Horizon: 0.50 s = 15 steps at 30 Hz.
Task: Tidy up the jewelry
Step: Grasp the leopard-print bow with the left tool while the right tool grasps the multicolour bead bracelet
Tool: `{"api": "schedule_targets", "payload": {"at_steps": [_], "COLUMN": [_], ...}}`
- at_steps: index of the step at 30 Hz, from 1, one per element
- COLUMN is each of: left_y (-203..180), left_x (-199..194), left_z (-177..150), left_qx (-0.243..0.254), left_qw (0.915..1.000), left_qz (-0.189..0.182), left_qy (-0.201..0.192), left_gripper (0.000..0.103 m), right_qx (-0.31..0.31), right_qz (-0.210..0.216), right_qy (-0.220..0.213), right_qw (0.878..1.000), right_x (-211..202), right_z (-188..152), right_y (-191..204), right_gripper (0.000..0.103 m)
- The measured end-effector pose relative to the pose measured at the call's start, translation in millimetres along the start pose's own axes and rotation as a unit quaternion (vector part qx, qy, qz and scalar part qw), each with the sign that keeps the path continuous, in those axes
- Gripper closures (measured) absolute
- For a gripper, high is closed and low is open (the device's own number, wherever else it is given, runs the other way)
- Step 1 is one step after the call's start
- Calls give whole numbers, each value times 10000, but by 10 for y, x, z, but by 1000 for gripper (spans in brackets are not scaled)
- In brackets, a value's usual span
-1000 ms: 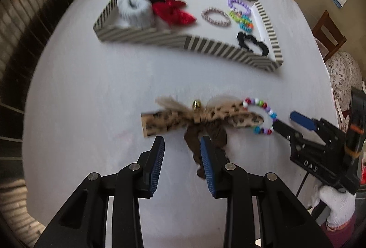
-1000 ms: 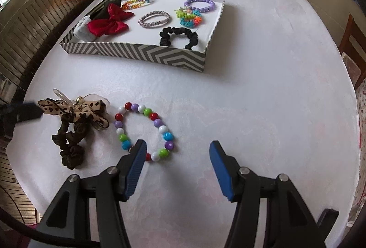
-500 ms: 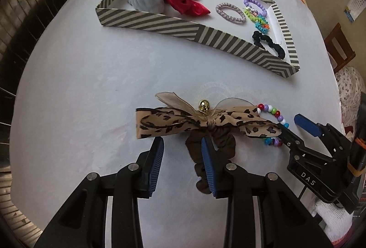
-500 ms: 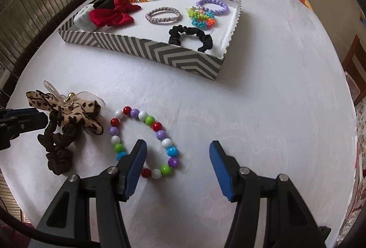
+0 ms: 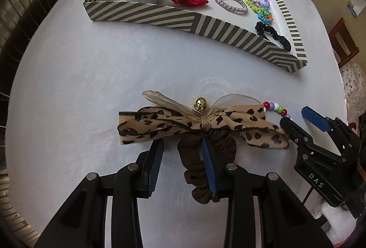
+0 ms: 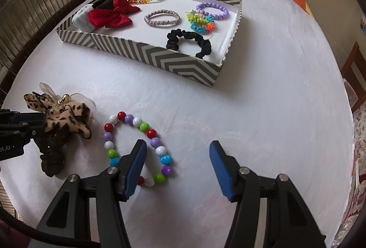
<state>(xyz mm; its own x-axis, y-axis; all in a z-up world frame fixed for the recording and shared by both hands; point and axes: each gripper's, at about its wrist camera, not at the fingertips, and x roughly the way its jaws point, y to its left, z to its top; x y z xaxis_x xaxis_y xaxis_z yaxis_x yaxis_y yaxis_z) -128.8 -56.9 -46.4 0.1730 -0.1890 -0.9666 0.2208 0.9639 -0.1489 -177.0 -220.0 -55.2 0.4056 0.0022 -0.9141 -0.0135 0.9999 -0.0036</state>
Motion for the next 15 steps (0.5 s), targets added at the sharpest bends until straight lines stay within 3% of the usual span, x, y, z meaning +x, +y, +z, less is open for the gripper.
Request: {"api": "schedule_targets", "payload": {"at_steps": [5, 8, 10, 11, 12, 15], "left_y": [-71, -90, -79, -70, -65, -24], "left_x": [25, 35, 20, 15, 13, -25], "left_z": [21, 17, -12, -18, -26, -27], "left_qx": [60, 65, 46, 51, 83, 122], "left_qw": [9999, 9999, 9999, 9999, 9999, 9996], "left_qz": [122, 130, 75, -10, -54, -189], "left_qy": [-25, -68, -124, -143, -115, -143], "left_gripper": [85, 85, 88, 100, 103, 103], "right_qx": [-68, -165, -206, -185, -122, 55], "right_qz": [23, 50, 73, 127, 215, 427], "right_qy": [-94, -171, -181, -183, -181, -293], "right_qw": [9999, 9997, 9996, 9996, 9995, 9986], "right_x": [4, -25, -36, -45, -53, -155], "right_z": [-4, -19, -24, -30, -34, -52], "right_y": [-4, 15, 18, 7, -13, -70], "right_gripper": [44, 66, 89, 94, 93, 93]}}
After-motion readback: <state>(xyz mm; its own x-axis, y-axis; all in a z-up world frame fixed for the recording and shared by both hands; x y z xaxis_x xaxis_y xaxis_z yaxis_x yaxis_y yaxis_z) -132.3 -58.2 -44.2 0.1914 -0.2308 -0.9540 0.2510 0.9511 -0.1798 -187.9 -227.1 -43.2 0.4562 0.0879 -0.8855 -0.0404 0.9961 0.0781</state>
